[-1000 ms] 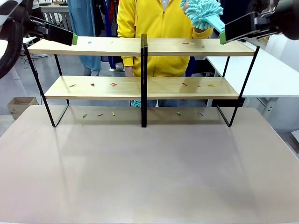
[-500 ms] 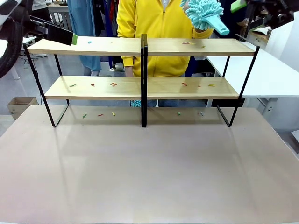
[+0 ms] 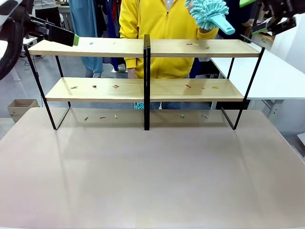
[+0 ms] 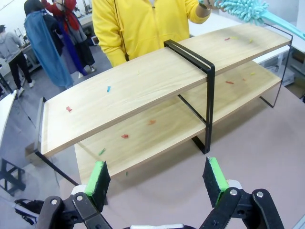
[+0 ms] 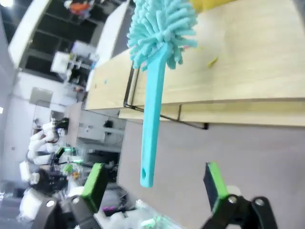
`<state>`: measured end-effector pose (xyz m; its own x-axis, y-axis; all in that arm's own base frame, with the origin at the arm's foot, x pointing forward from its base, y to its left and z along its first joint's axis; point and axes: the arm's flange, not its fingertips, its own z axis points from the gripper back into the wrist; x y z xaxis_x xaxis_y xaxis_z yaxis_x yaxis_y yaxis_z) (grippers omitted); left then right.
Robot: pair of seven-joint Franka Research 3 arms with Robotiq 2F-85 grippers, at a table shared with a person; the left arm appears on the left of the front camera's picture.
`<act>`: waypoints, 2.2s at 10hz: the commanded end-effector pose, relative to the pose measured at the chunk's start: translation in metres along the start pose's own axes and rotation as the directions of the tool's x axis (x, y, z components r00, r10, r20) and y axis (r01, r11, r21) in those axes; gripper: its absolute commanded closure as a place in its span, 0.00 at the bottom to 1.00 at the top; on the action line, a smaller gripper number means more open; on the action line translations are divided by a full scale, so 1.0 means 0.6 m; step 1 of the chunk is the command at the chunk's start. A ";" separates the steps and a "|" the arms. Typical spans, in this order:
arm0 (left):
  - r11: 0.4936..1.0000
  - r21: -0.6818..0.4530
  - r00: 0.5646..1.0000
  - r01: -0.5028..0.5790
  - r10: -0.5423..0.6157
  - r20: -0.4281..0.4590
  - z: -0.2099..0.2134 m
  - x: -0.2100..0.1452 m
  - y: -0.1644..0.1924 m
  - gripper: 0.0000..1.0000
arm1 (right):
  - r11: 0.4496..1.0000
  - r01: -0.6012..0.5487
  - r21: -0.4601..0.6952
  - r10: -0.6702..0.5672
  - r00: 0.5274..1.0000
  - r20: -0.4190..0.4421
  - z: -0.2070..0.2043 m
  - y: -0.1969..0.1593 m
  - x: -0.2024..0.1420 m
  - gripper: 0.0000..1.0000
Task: Clean the shelves.
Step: Pick up the Duster when the human hands it over.
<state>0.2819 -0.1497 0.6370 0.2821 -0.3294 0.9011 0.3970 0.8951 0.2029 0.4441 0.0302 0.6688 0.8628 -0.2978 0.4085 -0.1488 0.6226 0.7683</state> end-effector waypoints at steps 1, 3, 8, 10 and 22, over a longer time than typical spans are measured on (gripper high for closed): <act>1.000 0.005 1.000 0.000 0.000 0.002 0.001 0.000 0.001 0.00 | 0.993 0.084 0.086 -0.072 0.988 -0.135 -0.049 -0.027 0.087 0.00; 1.000 0.005 1.000 0.000 0.000 0.002 0.001 0.000 0.001 0.00 | 0.985 0.126 0.116 -0.105 0.979 -0.172 -0.087 -0.045 0.118 0.00; 1.000 0.005 1.000 0.000 0.000 0.002 0.001 0.000 0.001 0.00 | 0.978 0.148 0.144 -0.111 0.964 -0.242 -0.125 -0.048 0.127 0.00; 1.000 0.005 1.000 0.000 0.000 0.002 0.001 0.000 0.001 0.00 | 0.983 0.132 0.127 -0.098 0.965 -0.244 -0.129 -0.046 0.125 0.56; 1.000 0.005 1.000 0.000 0.000 0.002 0.001 0.000 0.001 0.00 | 0.990 0.096 0.106 -0.062 0.956 -0.287 -0.122 -0.049 0.115 1.00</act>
<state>0.2819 -0.1497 0.6371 0.2820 -0.3292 0.9011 0.3971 0.8951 0.2027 0.5447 0.0471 0.6338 0.9740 -0.1418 0.1767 -0.0843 0.4971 0.8636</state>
